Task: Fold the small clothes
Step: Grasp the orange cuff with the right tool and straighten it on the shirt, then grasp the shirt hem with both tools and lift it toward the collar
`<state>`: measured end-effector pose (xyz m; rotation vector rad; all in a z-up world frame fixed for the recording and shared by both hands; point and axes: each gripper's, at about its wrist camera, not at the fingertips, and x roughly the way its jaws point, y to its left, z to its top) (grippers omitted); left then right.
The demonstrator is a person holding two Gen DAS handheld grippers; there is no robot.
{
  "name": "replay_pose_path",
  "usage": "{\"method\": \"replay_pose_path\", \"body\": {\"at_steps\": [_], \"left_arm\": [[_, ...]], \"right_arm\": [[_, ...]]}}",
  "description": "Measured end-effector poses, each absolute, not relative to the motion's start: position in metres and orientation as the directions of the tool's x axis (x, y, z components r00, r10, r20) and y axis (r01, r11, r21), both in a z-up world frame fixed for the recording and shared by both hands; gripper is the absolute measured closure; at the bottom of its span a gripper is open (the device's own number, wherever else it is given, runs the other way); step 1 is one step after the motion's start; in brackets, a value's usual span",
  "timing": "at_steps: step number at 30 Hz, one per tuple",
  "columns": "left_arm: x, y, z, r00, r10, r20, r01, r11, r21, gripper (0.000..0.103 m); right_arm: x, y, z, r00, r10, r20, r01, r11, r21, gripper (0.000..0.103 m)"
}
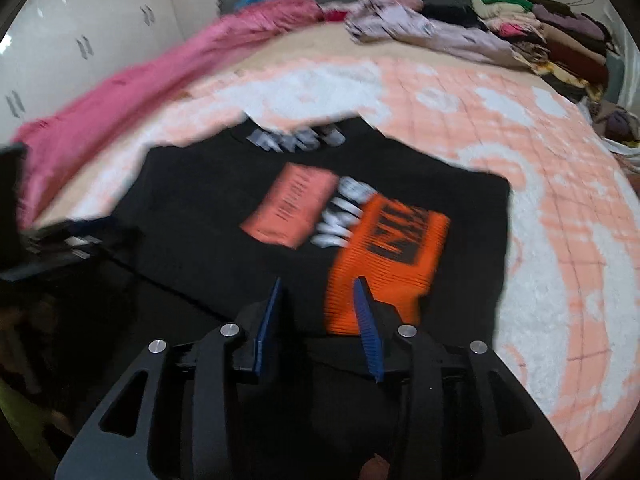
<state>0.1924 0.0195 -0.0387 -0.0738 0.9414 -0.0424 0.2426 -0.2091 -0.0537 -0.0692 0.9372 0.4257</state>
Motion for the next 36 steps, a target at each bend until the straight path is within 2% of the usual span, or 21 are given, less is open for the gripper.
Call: {"method": "replay_pose_path", "body": {"at_steps": [3,8,12,14,19,24,31,36], "left_arm": [[0.192,0.027,-0.041,0.584,-0.093,-0.807,-0.005,0.993,-0.118,0.05],[0.189,0.027,-0.04,0.585,-0.093,-0.806,-0.003,0.993,-0.117,0.05],[0.184,0.03,-0.032,0.581,-0.098,-0.808,-0.004,0.992,-0.124,0.05],[0.18,0.033,-0.026,0.587,-0.098,-0.804,-0.006,0.992,-0.126,0.05],[0.174,0.038,-0.015,0.601,-0.093,-0.794,-0.015,0.992,-0.127,0.05],[0.167,0.039,-0.003,0.616,-0.099,-0.782,-0.01,0.991,-0.133,0.05],[0.16,0.038,0.004,0.626,-0.112,-0.772,-0.013,0.988,-0.154,0.05],[0.152,0.038,0.01,0.638,-0.127,-0.759,-0.01,0.985,-0.173,0.047]], "right_arm": [[0.246,-0.216,-0.058,0.496,0.365,-0.788,-0.375,0.909,0.184,0.068],[0.244,-0.218,-0.057,0.5,0.374,-0.781,-0.383,0.904,0.188,0.067],[0.244,-0.23,-0.052,0.493,0.44,-0.751,-0.382,0.885,0.267,0.066],[0.243,-0.234,-0.046,0.504,0.46,-0.731,-0.386,0.877,0.286,0.061],[0.238,-0.24,-0.033,0.526,0.509,-0.682,-0.398,0.855,0.332,0.054],[0.234,-0.254,-0.018,0.55,0.538,-0.639,-0.402,0.841,0.362,0.053],[0.217,-0.304,0.002,0.608,0.563,-0.559,-0.368,0.824,0.43,0.053],[0.2,-0.337,0.023,0.667,0.522,-0.532,-0.34,0.848,0.405,0.052]]}}
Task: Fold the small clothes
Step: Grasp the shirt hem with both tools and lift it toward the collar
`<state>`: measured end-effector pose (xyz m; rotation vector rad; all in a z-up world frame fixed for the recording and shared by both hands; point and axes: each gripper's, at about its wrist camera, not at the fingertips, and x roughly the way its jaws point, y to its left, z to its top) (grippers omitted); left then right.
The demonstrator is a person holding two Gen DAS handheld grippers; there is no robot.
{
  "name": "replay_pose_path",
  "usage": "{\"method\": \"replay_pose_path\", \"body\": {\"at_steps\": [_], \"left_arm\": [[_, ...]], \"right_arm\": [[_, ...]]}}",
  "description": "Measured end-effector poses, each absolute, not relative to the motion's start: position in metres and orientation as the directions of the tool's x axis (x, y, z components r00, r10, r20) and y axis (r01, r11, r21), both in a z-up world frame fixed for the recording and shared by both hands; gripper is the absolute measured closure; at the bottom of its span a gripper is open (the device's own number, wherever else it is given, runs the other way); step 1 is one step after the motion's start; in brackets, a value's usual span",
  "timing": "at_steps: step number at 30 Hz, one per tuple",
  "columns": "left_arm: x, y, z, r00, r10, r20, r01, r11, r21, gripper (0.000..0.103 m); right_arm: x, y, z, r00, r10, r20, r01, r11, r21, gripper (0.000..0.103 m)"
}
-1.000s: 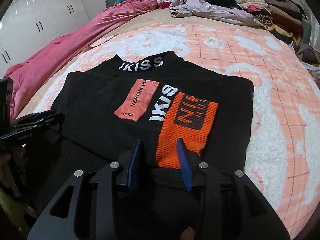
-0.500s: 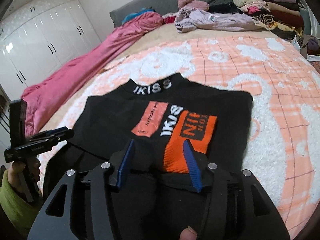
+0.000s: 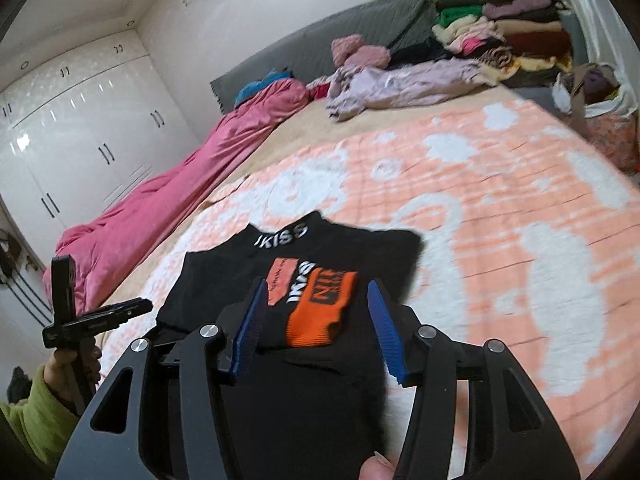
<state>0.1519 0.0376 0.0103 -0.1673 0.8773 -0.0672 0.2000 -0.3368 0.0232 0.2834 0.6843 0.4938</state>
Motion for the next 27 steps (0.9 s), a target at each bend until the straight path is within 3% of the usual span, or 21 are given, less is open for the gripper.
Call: {"method": "replay_pose_path", "body": {"at_steps": [13,15,16,27], "left_arm": [[0.122,0.042,0.039,0.691,-0.132,-0.711,0.01,0.985,-0.173,0.042],[0.116,0.043,0.043,0.696,-0.131,-0.706,0.017,0.986,-0.166,0.042],[0.113,0.043,0.044,0.699,-0.132,-0.702,0.023,0.986,-0.163,0.042],[0.077,0.05,0.048,0.713,-0.131,-0.689,0.063,0.99,-0.124,0.035]], "right_arm": [[0.14,-0.416,0.072,0.777,0.432,-0.459,-0.275,0.888,0.369,0.052],[0.127,-0.423,0.079,0.79,0.42,-0.448,-0.274,0.894,0.355,0.046],[0.121,-0.424,0.081,0.794,0.417,-0.442,-0.275,0.895,0.35,0.037],[0.041,-0.403,0.081,0.782,0.395,-0.483,-0.309,0.917,0.251,0.033]]}}
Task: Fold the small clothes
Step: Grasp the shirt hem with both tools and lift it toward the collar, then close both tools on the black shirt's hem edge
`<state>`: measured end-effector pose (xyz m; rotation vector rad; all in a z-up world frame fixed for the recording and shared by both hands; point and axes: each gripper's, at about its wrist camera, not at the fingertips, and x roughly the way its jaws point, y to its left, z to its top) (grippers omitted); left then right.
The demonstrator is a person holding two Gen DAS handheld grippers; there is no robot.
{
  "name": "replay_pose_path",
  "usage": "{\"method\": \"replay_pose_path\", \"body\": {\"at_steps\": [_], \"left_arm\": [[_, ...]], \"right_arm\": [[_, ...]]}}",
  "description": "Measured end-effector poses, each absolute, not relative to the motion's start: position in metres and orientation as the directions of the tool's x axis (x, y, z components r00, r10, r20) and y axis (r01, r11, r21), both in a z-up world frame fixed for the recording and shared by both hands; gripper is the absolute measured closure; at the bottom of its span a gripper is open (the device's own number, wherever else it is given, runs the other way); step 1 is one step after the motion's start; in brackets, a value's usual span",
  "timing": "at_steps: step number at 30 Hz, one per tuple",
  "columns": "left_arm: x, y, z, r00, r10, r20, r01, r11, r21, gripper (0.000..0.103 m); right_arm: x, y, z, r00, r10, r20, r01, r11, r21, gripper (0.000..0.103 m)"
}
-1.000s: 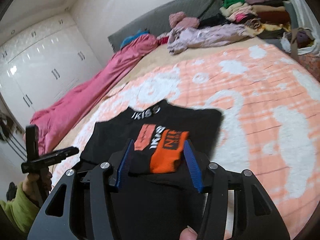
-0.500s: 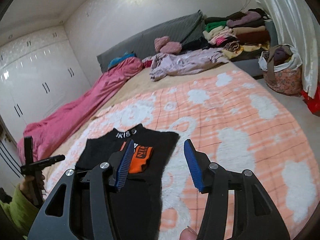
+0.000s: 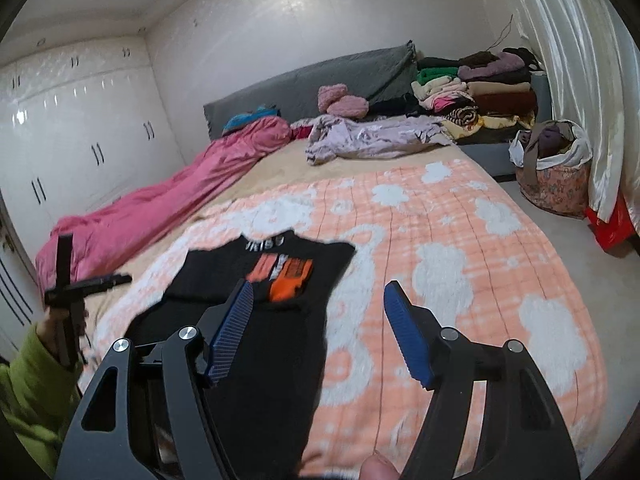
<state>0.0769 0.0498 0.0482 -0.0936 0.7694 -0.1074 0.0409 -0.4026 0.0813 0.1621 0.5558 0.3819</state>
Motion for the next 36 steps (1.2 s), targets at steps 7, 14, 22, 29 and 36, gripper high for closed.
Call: {"method": "replay_pose_path", "body": {"at_steps": [7,14,22,29,36], "left_arm": [[0.052,0.061,0.037,0.704,-0.106,-0.702,0.07,0.994,-0.08,0.032],[0.032,0.079,0.012,0.671,-0.086,-0.736,0.046,0.996,-0.075,0.032],[0.008,0.095,-0.009,0.638,-0.061,-0.767,0.028,0.998,-0.056,0.032],[-0.004,0.099,-0.039,0.58,-0.067,-0.812,0.033,0.998,-0.058,0.032],[-0.011,0.098,-0.059,0.534,-0.078,-0.842,0.038,0.997,-0.068,0.032]], "right_arm": [[0.005,-0.377,0.059,0.732,0.379,-0.566,-0.326,0.925,0.197,0.03],[-0.007,-0.349,0.022,0.653,0.376,-0.658,-0.327,0.923,0.203,0.03],[-0.009,-0.319,-0.015,0.58,0.386,-0.718,-0.337,0.915,0.22,0.03],[-0.01,-0.301,-0.041,0.52,0.322,-0.791,-0.329,0.93,0.162,0.03],[-0.001,-0.306,-0.062,0.463,0.278,-0.842,-0.261,0.95,0.17,0.03]]}}
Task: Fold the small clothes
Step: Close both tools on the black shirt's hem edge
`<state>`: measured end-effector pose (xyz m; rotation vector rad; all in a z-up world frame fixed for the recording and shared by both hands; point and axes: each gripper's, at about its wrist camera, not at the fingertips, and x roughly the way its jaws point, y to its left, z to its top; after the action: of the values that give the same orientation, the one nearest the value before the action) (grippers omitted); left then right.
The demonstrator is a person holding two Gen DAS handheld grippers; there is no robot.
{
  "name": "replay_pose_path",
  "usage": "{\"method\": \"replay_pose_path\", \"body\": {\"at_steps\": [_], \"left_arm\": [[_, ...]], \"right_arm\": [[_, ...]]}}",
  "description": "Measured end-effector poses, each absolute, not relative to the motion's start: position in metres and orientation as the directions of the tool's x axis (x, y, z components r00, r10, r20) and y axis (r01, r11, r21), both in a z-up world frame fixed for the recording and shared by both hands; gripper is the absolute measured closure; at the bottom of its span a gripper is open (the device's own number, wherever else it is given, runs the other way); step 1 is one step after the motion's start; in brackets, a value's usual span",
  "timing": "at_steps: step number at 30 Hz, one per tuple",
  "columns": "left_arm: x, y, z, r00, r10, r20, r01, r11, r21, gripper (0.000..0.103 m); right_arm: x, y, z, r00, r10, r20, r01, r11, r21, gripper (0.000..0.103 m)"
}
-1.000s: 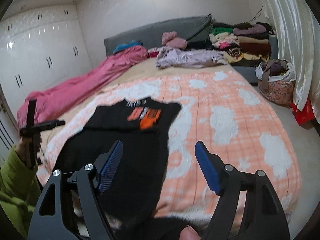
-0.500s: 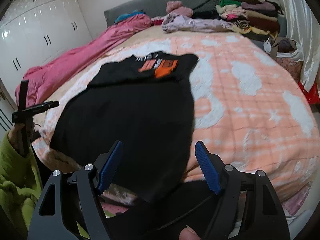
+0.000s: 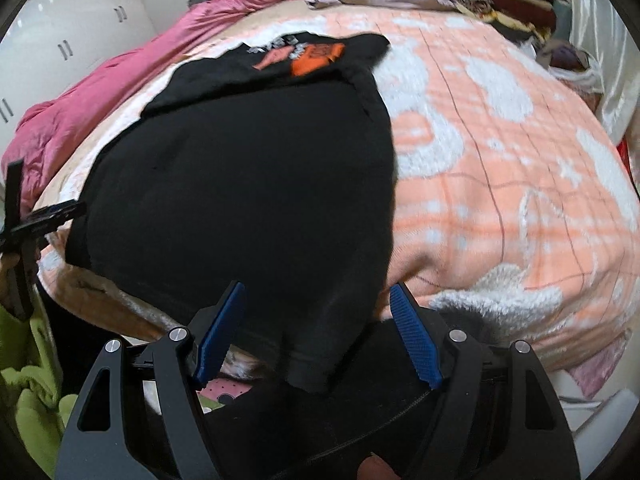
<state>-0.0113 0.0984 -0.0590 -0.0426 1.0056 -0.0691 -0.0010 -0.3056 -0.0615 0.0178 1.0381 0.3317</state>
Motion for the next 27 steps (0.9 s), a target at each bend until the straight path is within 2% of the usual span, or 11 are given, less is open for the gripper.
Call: {"method": "replay_pose_path", "body": {"at_steps": [6,9,11,12,14,18,19,22,26,27], "left_arm": [[-0.013,0.096,-0.066,0.512,-0.097,-0.853,0.055,0.995,-0.08,0.032],[-0.014,0.097,-0.068,0.504,-0.104,-0.857,0.054,0.995,-0.088,0.032],[-0.016,0.097,-0.068,0.502,-0.109,-0.858,0.057,0.994,-0.093,0.032],[-0.017,0.098,-0.068,0.5,-0.113,-0.859,0.059,0.994,-0.096,0.032],[-0.02,0.099,-0.069,0.494,-0.117,-0.862,0.062,0.993,-0.1,0.032],[-0.027,0.101,-0.069,0.48,-0.146,-0.865,0.067,0.989,-0.13,0.032],[-0.028,0.101,-0.07,0.476,-0.156,-0.866,0.069,0.988,-0.14,0.033],[-0.03,0.098,-0.069,0.475,-0.16,-0.866,0.073,0.987,-0.142,0.043],[-0.032,0.097,-0.071,0.448,-0.209,-0.869,0.077,0.978,-0.196,0.062],[-0.033,0.095,-0.071,0.447,-0.203,-0.871,0.077,0.979,-0.189,0.062]], "right_arm": [[0.006,-0.307,-0.069,0.432,0.287,-0.855,-0.253,0.949,0.19,0.033],[0.01,-0.306,-0.073,0.413,0.284,-0.865,-0.248,0.949,0.193,0.047],[0.009,-0.305,-0.073,0.412,0.27,-0.87,-0.246,0.953,0.179,0.065],[0.009,-0.306,-0.072,0.413,0.272,-0.869,-0.244,0.952,0.183,0.071],[0.006,-0.309,-0.07,0.416,0.28,-0.865,-0.245,0.951,0.19,0.093],[-0.003,-0.305,-0.065,0.42,0.324,-0.848,-0.288,0.933,0.214,0.094],[-0.002,-0.304,-0.067,0.416,0.317,-0.852,-0.286,0.935,0.209,0.092],[0.001,-0.3,-0.07,0.403,0.322,-0.857,-0.292,0.932,0.214,0.088],[0.005,-0.291,-0.074,0.395,0.311,-0.864,-0.309,0.931,0.193,0.082],[0.006,-0.29,-0.074,0.396,0.308,-0.865,-0.307,0.932,0.191,0.082]]}}
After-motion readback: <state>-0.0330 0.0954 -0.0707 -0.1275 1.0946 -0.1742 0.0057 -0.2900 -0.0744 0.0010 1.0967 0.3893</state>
